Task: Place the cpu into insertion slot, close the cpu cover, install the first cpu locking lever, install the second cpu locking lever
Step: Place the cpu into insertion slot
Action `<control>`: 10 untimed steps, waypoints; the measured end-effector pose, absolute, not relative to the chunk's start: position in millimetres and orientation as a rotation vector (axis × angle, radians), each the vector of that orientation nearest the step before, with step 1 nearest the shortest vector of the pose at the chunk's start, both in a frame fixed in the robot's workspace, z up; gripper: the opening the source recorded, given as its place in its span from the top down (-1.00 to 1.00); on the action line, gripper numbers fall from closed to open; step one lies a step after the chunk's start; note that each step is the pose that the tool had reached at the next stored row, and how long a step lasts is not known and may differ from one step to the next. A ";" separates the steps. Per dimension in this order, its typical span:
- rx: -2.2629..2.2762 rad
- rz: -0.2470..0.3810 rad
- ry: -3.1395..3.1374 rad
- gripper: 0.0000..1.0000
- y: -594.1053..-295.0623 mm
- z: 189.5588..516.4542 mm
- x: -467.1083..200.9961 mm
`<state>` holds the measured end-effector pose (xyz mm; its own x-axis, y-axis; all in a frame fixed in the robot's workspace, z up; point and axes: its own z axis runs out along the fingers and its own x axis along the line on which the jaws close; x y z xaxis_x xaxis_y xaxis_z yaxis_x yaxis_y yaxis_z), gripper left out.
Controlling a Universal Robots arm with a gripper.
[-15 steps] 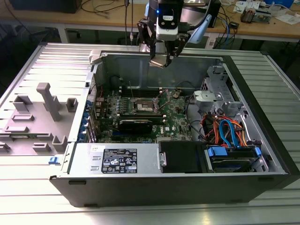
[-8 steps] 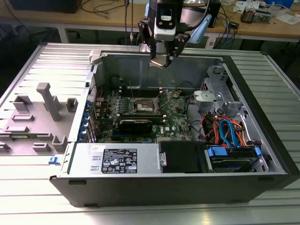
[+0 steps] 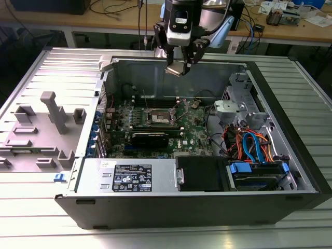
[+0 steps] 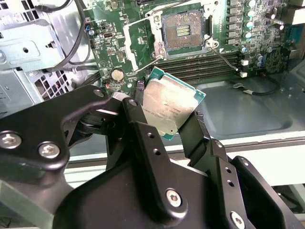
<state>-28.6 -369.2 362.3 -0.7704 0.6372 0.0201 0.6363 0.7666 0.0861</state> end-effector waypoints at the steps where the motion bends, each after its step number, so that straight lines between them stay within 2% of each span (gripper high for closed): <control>1: 1.070 0.138 2.939 -0.08 -369.2 362.3 -28.6; 10: 1.182 0.137 2.893 -0.08 -369.2 361.6 -28.6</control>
<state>-28.6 -369.2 361.6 -0.7143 0.6995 0.0202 0.6983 0.7106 0.0862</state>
